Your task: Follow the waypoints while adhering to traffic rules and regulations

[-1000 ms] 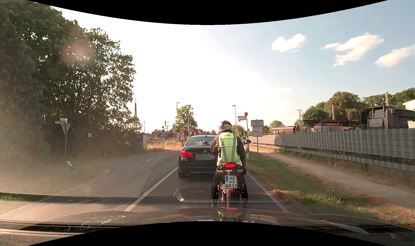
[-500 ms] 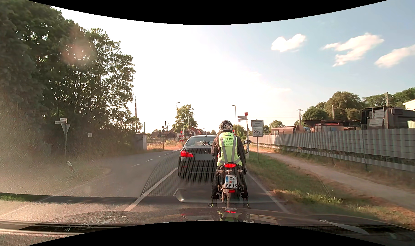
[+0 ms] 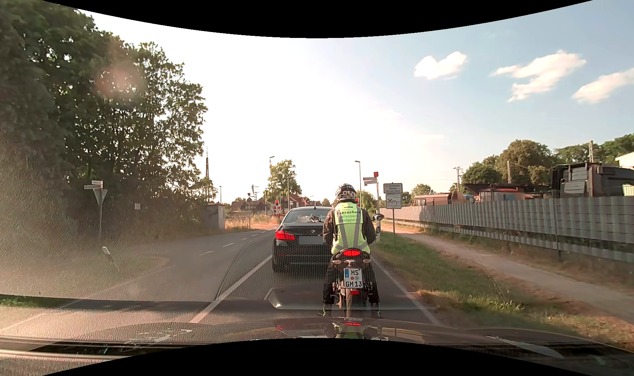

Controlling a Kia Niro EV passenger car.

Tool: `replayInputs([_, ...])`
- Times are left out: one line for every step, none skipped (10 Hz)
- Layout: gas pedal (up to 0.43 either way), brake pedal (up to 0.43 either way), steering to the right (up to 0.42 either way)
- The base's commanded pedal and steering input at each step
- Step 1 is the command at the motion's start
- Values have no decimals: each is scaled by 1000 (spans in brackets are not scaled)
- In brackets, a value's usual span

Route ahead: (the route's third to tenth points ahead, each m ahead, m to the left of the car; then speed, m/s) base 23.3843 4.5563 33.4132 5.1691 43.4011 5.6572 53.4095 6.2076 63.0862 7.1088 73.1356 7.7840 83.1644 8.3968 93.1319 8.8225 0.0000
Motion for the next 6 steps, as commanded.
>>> replayInputs([0,0,6])
replayInputs([0,0,6])
replayInputs([0,0,6])
replayInputs([0,0,6])
replayInputs([0,0,6])
replayInputs([0,0,6])
